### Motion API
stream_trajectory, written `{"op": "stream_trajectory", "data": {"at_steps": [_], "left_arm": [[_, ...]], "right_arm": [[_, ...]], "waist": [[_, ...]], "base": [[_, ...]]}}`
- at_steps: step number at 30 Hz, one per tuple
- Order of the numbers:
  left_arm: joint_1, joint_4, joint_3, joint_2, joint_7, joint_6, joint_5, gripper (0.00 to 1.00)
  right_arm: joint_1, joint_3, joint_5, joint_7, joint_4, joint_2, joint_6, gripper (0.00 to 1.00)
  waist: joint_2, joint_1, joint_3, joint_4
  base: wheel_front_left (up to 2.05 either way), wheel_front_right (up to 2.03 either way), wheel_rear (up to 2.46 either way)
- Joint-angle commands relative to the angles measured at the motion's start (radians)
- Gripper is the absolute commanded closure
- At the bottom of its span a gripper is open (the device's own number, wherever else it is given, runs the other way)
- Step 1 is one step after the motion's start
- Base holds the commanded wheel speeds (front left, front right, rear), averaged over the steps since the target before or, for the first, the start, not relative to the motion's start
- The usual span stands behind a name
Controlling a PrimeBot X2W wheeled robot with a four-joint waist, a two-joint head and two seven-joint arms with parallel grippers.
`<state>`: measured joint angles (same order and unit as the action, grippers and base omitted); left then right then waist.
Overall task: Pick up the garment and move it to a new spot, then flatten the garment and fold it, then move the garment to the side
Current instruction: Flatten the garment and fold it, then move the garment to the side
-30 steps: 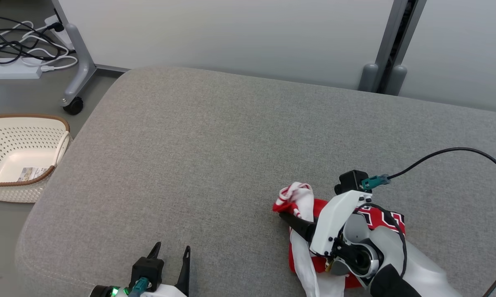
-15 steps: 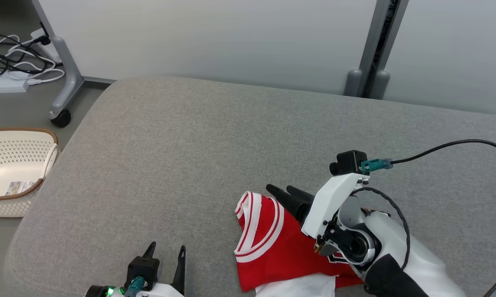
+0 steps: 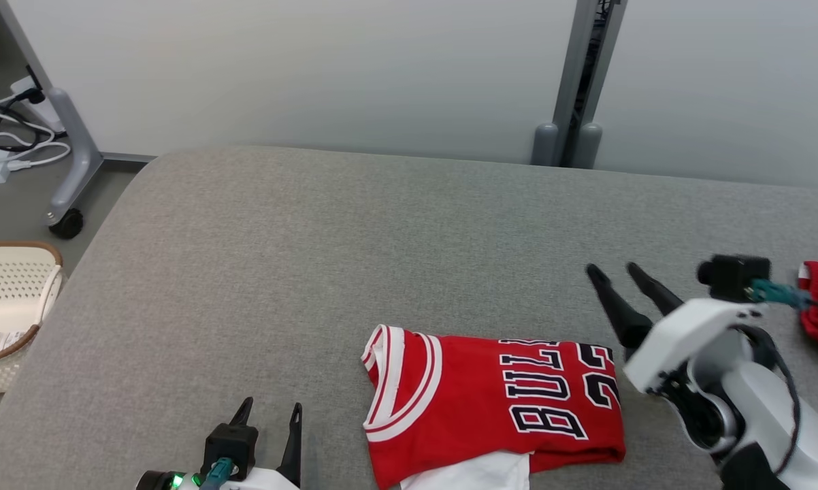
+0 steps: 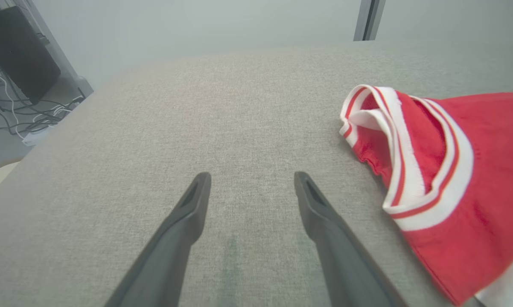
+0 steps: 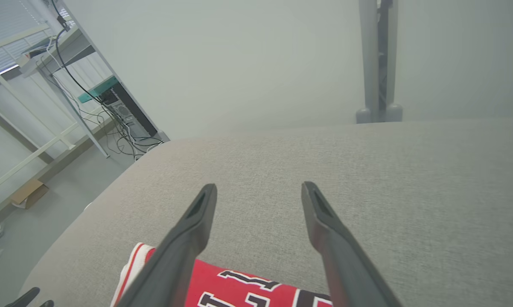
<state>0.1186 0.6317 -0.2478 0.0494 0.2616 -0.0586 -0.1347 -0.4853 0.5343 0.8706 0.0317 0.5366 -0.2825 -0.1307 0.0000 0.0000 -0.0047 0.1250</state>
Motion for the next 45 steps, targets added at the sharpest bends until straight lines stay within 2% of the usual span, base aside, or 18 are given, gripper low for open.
{"op": "stream_trajectory", "data": {"at_steps": [1,7,15,32,45], "left_arm": [[-0.005,-0.006,0.001,0.003,0.004,0.002,0.005,0.0],[-0.014,-0.022,-0.001,0.004,0.004,0.005,0.008,0.0],[-0.026,-0.041,-0.007,0.004,0.004,0.008,0.009,0.0],[-0.026,-0.053,0.001,0.004,0.004,0.016,0.027,0.0],[-0.041,-0.174,0.022,0.004,0.004,-0.008,0.033,0.0]], "right_arm": [[0.033,-0.018,-0.016,0.026,0.002,-0.016,0.0,0.0],[0.161,-0.119,-0.104,0.122,0.03,-0.035,0.0,0.0],[0.281,-0.208,-0.133,0.168,0.034,0.018,0.0,0.0],[0.337,-0.27,-0.172,0.128,-0.028,0.051,0.0,0.0],[0.352,-0.295,-0.195,0.102,-0.06,0.052,0.0,0.0]], "waist": [[0.0,0.0,-0.002,-0.01],[0.0,0.0,-0.003,-0.04],[0.0,0.0,-0.002,-0.067],[0.0,0.0,0.0,-0.078],[0.0,0.0,0.011,-0.065]], "base": [[0.0,0.0,0.0],[0.0,0.0,0.0],[0.0,0.0,0.0],[0.0,0.0,0.0],[0.0,0.0,0.0]]}}
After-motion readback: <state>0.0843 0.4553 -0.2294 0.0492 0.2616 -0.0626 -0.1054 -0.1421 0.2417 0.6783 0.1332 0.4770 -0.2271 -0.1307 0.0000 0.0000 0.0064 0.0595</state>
